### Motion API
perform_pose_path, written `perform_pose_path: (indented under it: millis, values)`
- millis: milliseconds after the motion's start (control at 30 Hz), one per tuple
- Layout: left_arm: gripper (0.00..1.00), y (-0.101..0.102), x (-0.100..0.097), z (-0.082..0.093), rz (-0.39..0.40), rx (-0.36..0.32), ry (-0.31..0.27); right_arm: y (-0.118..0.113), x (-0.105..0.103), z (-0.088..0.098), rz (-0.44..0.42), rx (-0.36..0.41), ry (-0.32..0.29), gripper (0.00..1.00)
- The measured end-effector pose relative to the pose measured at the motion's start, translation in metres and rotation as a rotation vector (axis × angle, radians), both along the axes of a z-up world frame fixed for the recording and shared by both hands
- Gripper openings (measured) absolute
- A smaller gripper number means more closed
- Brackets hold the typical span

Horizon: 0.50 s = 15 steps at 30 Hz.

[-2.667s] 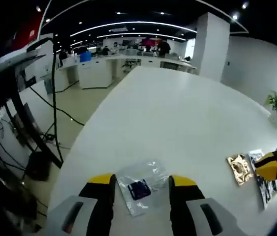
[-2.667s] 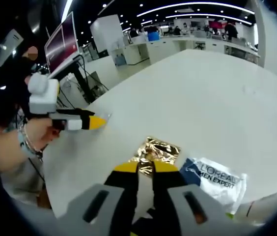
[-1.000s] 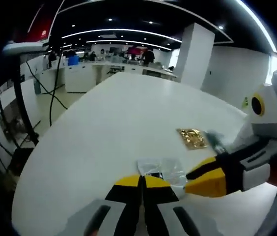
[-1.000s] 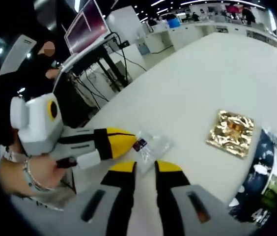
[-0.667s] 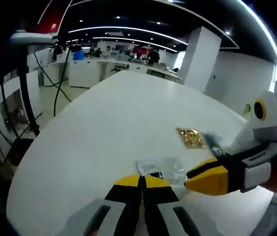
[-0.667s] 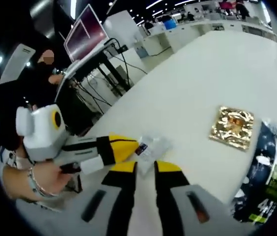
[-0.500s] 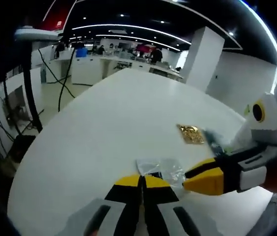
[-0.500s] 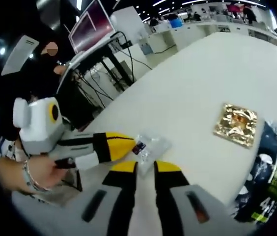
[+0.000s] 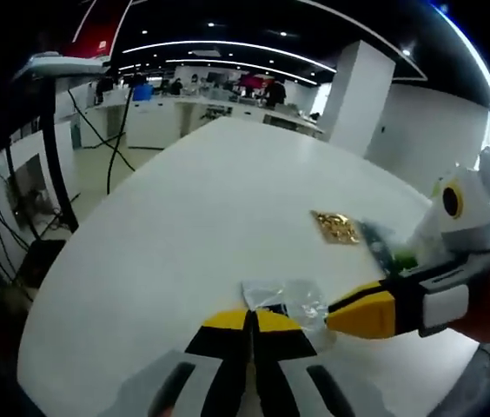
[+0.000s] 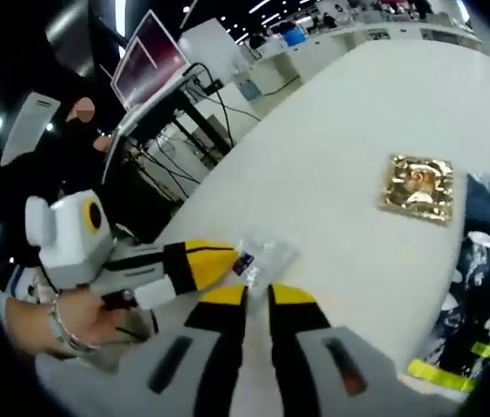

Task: Arrange the skincare products in the storage area until every visible bottle or jar stands upright without overlapping.

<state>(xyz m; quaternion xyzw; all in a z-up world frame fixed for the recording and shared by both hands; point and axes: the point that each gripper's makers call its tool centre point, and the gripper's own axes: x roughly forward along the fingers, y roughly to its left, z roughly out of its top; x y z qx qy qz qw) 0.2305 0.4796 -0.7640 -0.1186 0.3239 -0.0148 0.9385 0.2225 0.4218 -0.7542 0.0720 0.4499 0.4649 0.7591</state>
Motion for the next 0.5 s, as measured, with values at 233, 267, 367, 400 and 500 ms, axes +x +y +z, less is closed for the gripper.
perform_pose_path:
  millis: [233, 267, 367, 400, 500]
  values:
    - [0.01, 0.0006, -0.0006, 0.001, 0.002, 0.001, -0.016, 0.0006, -0.0001, 0.002, -0.029, 0.028, 0.043, 0.11]
    - [0.01, 0.0006, -0.0007, 0.0011, 0.004, -0.002, -0.018, 0.0005, 0.0009, 0.0022, -0.034, 0.034, 0.048, 0.11]
    - [0.01, 0.0006, -0.0006, 0.0013, 0.007, -0.006, -0.022, 0.001, 0.0003, 0.0023, -0.04, 0.034, 0.049, 0.11]
    - [0.01, 0.0006, -0.0007, 0.0013, 0.007, -0.005, -0.024, 0.0015, 0.0, 0.0021, -0.038, 0.033, 0.047, 0.11]
    - [0.01, 0.0007, -0.0009, 0.0014, 0.005, -0.005, -0.029, 0.0017, 0.0002, 0.0016, -0.035, 0.025, 0.044, 0.11]
